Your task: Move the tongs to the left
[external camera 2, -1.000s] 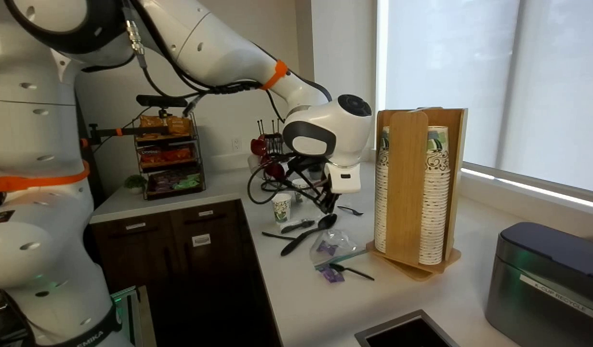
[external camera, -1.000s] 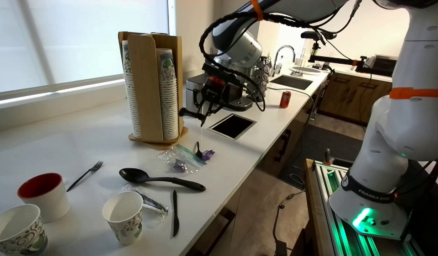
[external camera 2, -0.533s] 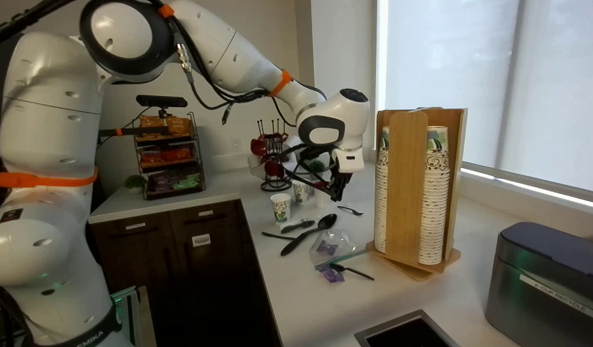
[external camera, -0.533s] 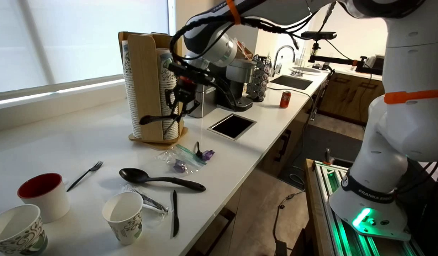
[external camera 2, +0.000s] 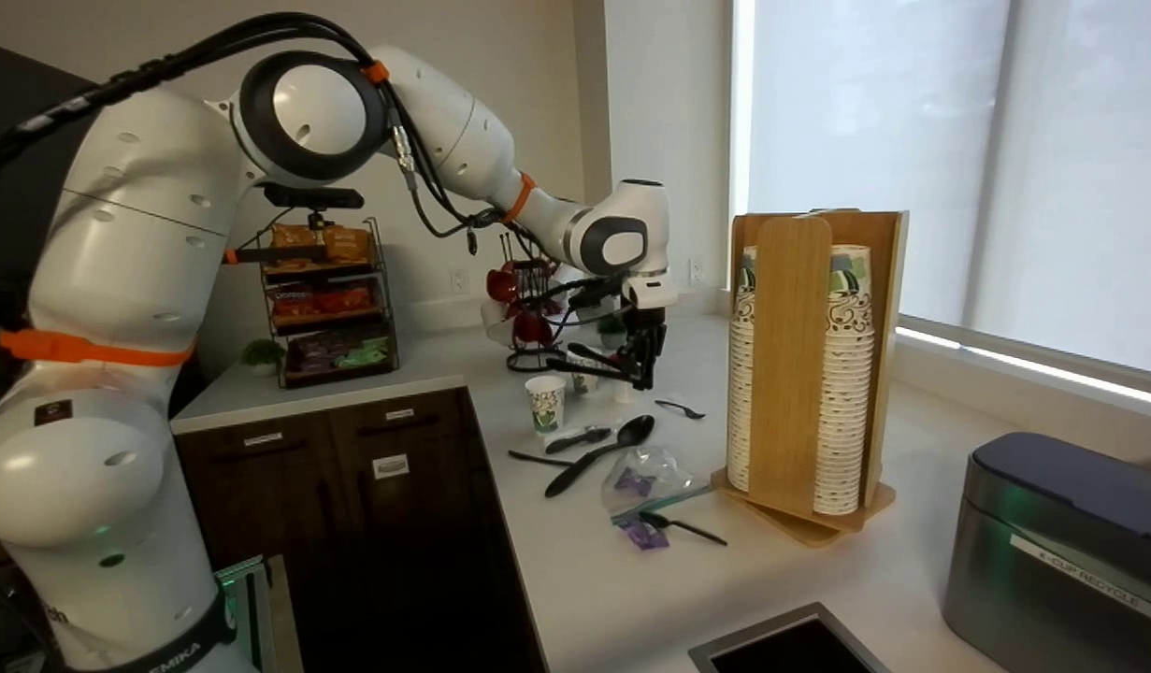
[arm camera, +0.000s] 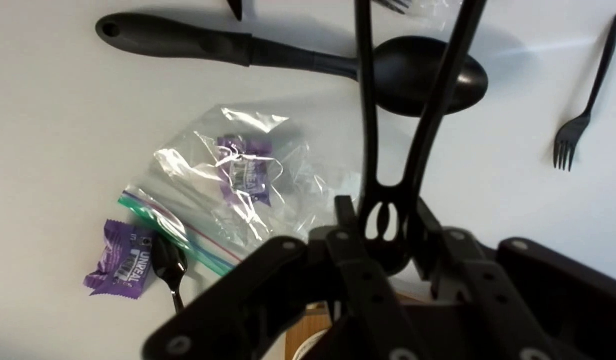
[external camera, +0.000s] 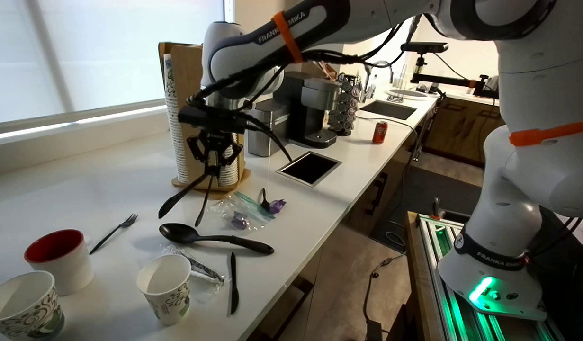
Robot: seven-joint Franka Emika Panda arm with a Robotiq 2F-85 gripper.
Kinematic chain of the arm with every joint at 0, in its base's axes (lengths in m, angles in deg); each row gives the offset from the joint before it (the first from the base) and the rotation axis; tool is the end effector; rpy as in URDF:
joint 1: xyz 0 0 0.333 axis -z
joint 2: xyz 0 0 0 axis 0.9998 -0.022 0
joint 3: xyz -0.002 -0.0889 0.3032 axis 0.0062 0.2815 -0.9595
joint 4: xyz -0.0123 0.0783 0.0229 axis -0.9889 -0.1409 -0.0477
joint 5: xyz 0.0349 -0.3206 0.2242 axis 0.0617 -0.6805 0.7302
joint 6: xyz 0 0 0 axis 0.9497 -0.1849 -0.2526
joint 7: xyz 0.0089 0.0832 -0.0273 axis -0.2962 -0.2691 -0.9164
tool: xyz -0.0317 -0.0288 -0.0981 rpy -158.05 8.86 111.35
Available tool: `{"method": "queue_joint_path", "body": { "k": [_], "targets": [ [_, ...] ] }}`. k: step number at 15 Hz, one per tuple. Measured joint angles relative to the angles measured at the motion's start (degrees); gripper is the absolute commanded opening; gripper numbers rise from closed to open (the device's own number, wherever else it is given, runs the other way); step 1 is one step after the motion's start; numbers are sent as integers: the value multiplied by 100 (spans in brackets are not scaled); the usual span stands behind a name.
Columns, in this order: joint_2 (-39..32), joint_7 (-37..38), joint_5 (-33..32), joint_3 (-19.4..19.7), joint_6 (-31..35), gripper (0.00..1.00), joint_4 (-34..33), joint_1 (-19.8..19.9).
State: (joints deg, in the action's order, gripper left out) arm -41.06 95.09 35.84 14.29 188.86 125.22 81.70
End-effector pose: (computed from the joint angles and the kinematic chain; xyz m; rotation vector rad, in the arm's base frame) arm 0.6719 0.0397 0.3493 -2.4506 1.7103 -0.0397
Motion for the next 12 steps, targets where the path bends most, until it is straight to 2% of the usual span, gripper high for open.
{"method": "queue_joint_path", "body": {
  "k": [4,11,12],
  "targets": [
    [7,-68,1,9,0,29,-1,130],
    [8,-69,2,-4,0,29,-1,136],
    [8,-69,2,-4,0,7,-1,137]
  ]
}}
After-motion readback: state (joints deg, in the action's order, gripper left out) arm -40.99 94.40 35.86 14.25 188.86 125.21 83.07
